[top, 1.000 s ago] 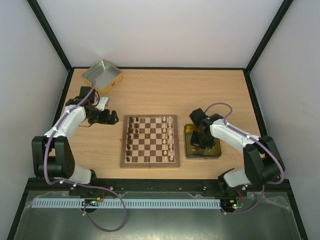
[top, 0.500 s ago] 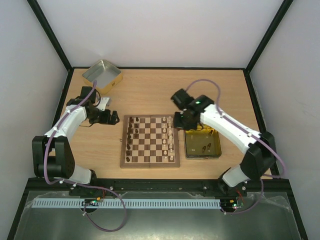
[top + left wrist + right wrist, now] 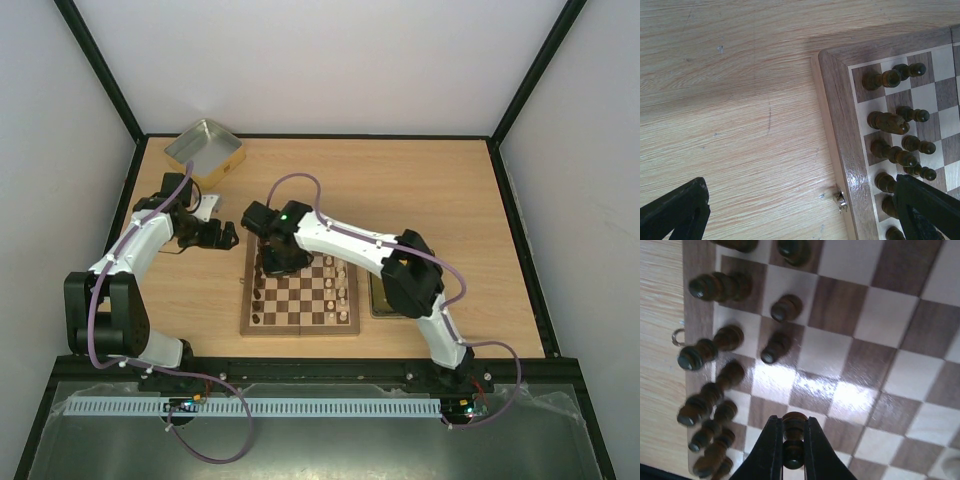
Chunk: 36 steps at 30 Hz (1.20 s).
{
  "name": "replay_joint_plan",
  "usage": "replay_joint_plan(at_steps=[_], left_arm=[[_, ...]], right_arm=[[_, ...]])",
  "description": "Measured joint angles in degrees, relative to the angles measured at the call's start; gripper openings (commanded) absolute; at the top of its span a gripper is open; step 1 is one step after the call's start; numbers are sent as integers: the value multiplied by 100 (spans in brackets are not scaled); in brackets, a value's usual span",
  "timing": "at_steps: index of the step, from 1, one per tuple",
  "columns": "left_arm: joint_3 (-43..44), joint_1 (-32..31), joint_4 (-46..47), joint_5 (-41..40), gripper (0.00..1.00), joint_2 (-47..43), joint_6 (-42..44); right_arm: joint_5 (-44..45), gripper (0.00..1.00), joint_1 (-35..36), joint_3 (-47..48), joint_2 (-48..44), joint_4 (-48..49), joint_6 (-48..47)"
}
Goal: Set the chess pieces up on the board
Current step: Place the chess piece on the chessboard.
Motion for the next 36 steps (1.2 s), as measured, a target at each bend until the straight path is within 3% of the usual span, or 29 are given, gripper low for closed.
replay_joint_plan(at_steps=[10,36], left_arm=[[0,15,2,-7,100,0,0],[2,15,0,-4,100,90,0]], right_arm=[[-109,2,17,765,772,-184,-197],[-382,2,20,977,1034,-280,-328]])
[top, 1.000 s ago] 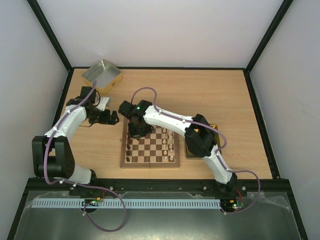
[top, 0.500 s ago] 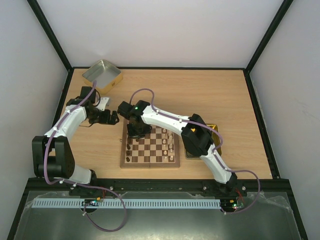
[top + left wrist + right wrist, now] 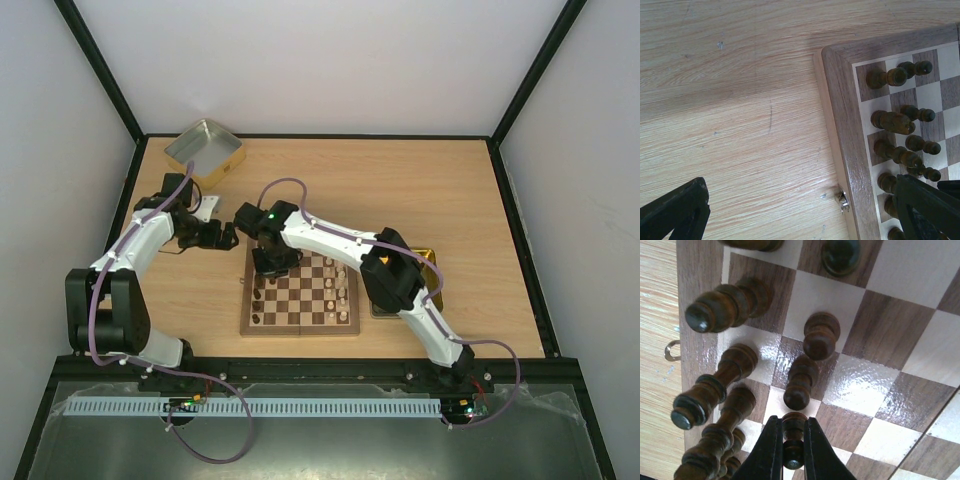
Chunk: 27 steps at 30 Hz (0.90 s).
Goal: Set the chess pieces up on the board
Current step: Place the chess piece on the chessboard.
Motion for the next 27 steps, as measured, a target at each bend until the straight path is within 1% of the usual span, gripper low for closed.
replay_joint_plan(at_steps=[12,19,27], left_arm=[[0,0,0,0,100,2,0],[0,0,2,0,100,2,0],[0,0,2,0,100,2,0]], right_arm=[[-44,10,0,136,129,-13,-63],[-83,19,2,136,129,-17,-83],[-87,20,13,138,129,-17,-87]])
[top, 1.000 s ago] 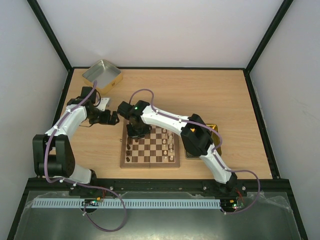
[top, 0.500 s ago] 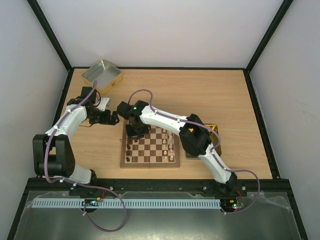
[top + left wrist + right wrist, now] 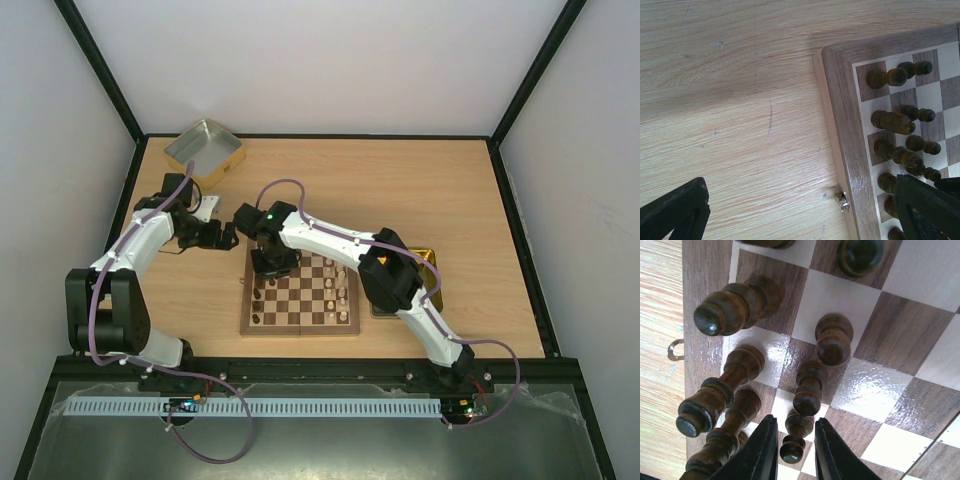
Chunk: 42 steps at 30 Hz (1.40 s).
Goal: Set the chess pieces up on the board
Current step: Place the chess piece on the chessboard, then pick up the chess piece from the storage box.
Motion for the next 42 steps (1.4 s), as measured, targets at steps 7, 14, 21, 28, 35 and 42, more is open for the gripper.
replay_joint_plan(at_steps=[7,14,21,28,35,42], left_arm=[[0,0,0,0,100,0,0],[0,0,0,0,100,0,0],[0,0,0,-2,100,0,0],[-2,0,0,4,100,0,0],[0,-2,0,9,100,0,0],[-2,-17,0,0,100,0,0]], right_arm=[[142,20,2,17,-22,-26,24],[260,20,-101,-28,-479,-81,96],[560,21,-726,-1276,-2315,52,286],[1255,21,-2321,-4406,-4533,66,479],[1360,21,-3106,-6116,-5451,129,476],[1196,22,-3305,-6666,-5584,551,481]])
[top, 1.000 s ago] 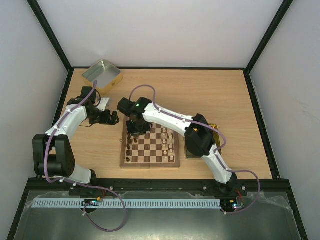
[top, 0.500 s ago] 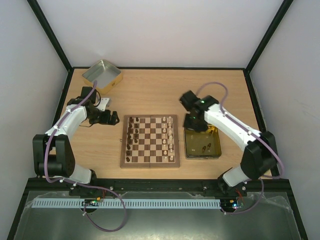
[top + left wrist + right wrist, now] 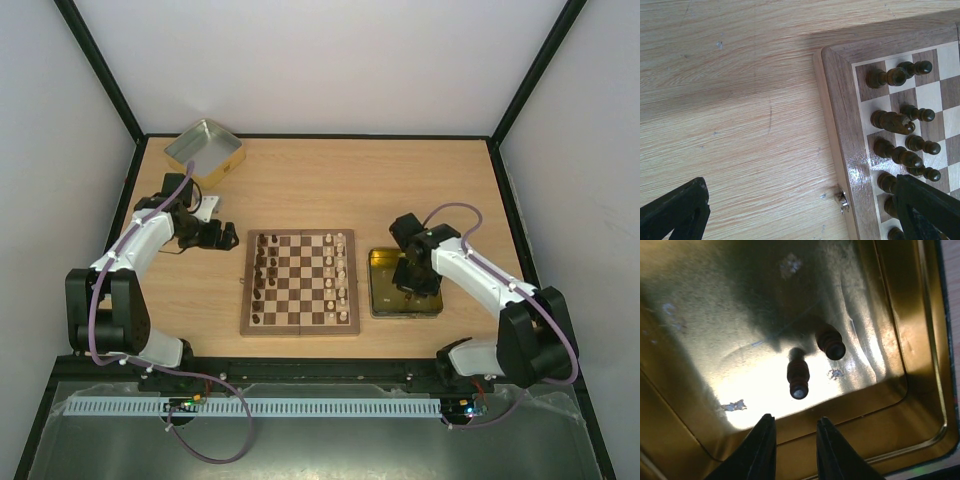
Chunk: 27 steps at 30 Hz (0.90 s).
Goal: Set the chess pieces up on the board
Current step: Pick up the chess piece from the storage box.
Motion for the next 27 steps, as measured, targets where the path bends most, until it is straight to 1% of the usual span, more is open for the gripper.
replay_joint_plan(at_steps=[6,12,27], left_arm=[[0,-24,0,-9,100,0,0],[0,-24,0,-31,100,-2,0],[0,-24,0,-52,100,-35,0]], right_arm=[[-208,22,-332,-483,-42,297,-22],[-321,22,-616,-560,35,540,-136],[-531,20,-656,-544,363,901,-304]])
